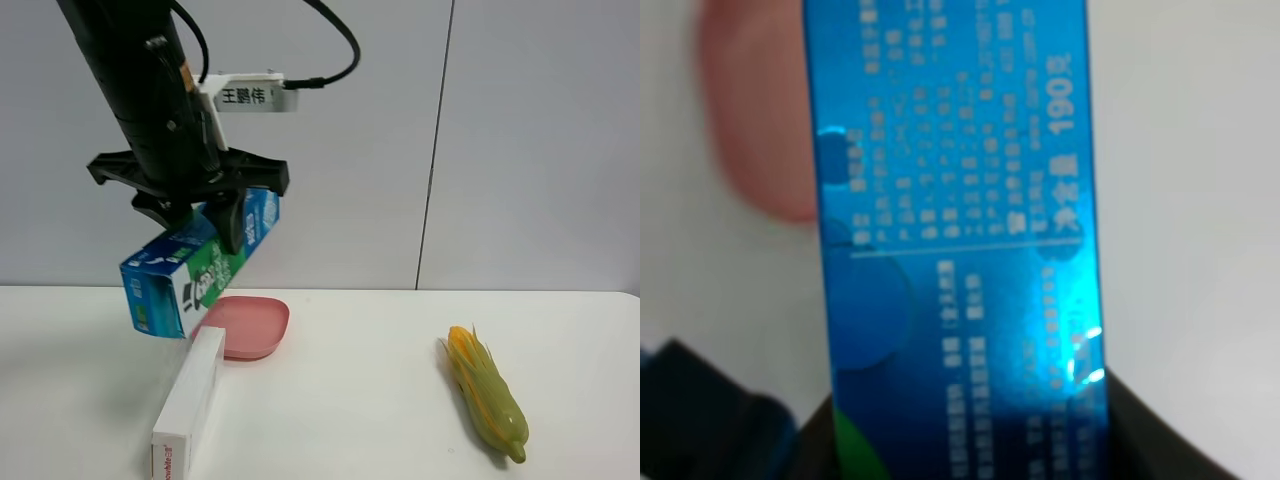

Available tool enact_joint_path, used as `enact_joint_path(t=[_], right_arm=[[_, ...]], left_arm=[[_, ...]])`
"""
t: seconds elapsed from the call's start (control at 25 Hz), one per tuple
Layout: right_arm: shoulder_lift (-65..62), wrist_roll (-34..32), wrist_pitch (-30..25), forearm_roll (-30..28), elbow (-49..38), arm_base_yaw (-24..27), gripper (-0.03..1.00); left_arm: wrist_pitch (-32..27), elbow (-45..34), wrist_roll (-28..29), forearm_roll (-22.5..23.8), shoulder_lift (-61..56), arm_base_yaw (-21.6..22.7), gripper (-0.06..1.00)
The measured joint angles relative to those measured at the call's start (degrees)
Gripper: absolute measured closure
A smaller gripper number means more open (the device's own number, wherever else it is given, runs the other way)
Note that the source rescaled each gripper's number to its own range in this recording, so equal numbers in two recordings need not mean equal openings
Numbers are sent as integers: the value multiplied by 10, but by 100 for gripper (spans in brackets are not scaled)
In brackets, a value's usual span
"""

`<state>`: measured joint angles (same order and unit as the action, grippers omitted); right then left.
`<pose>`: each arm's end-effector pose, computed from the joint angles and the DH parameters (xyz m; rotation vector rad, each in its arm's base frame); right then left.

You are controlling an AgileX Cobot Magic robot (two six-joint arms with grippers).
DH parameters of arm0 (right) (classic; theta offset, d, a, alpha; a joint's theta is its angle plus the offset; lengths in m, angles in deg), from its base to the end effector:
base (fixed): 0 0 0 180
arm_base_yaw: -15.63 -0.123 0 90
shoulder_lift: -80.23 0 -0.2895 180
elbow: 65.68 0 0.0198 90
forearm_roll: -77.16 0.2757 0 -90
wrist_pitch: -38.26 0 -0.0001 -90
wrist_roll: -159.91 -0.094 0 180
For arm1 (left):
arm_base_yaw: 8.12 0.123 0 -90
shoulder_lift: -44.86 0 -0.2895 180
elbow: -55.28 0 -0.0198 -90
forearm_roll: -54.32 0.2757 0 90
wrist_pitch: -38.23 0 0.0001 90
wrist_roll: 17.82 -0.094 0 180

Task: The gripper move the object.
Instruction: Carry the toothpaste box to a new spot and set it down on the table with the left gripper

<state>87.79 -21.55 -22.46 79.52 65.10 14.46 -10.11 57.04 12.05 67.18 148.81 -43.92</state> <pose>0.0160 0.0037 0.2853 0.0035 2.0510 0.0779 0.3255 -0.2154 0.2849 0.2709 2.5839 -0.1435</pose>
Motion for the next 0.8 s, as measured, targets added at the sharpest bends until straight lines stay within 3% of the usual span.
enact_joint_path(t=[0.36, 0.8], right_arm=[[0, 0, 0, 0, 0, 0, -3], [0, 0, 0, 0, 0, 0, -3]], left_arm=[[-88, 0, -76, 16, -15, 112, 94], [-63, -21, -96, -30, -16, 211, 94]])
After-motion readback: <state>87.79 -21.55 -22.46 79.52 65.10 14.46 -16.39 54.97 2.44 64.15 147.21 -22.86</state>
